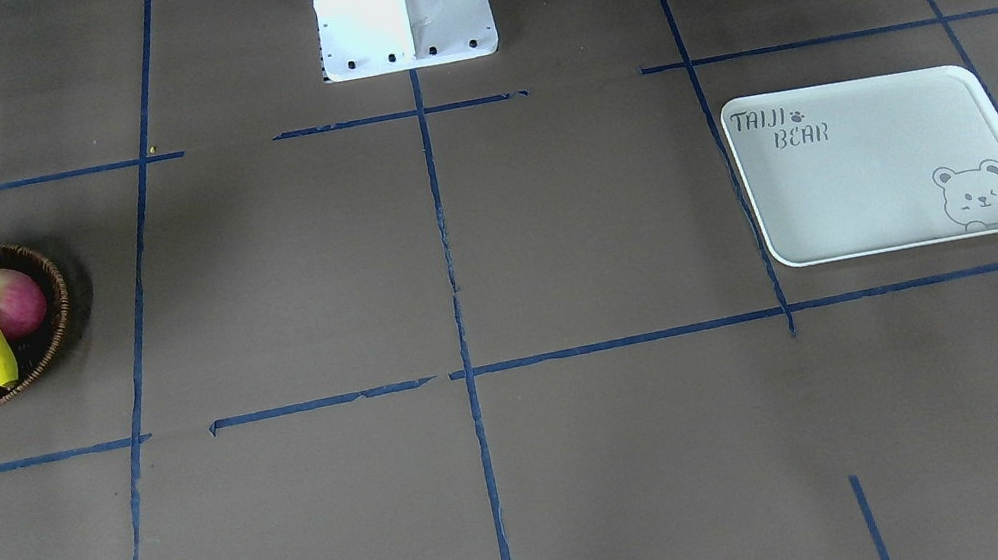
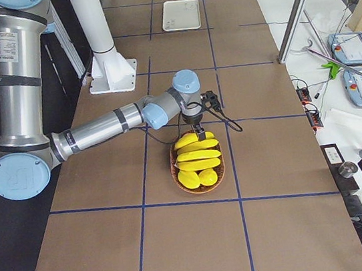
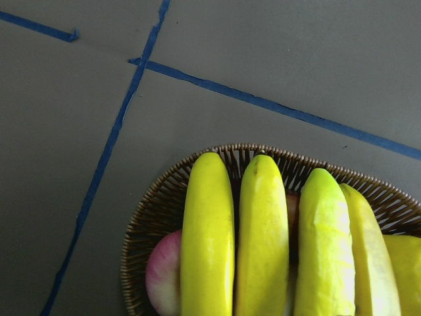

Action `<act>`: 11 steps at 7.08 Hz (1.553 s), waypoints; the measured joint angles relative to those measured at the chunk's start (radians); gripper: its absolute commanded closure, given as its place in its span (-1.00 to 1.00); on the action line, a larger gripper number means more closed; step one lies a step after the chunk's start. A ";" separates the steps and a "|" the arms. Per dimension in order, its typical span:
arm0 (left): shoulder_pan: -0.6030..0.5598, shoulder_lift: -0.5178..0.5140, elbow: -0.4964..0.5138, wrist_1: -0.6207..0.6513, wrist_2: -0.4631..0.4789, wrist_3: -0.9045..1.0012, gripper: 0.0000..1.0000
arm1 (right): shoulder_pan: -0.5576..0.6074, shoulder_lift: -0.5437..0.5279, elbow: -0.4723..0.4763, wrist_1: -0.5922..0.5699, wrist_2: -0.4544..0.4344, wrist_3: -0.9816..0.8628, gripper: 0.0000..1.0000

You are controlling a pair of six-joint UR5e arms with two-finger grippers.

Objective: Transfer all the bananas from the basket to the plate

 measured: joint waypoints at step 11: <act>0.007 0.000 0.007 0.000 0.000 0.000 -1.00 | -0.230 -0.073 -0.050 0.090 -0.161 0.100 0.65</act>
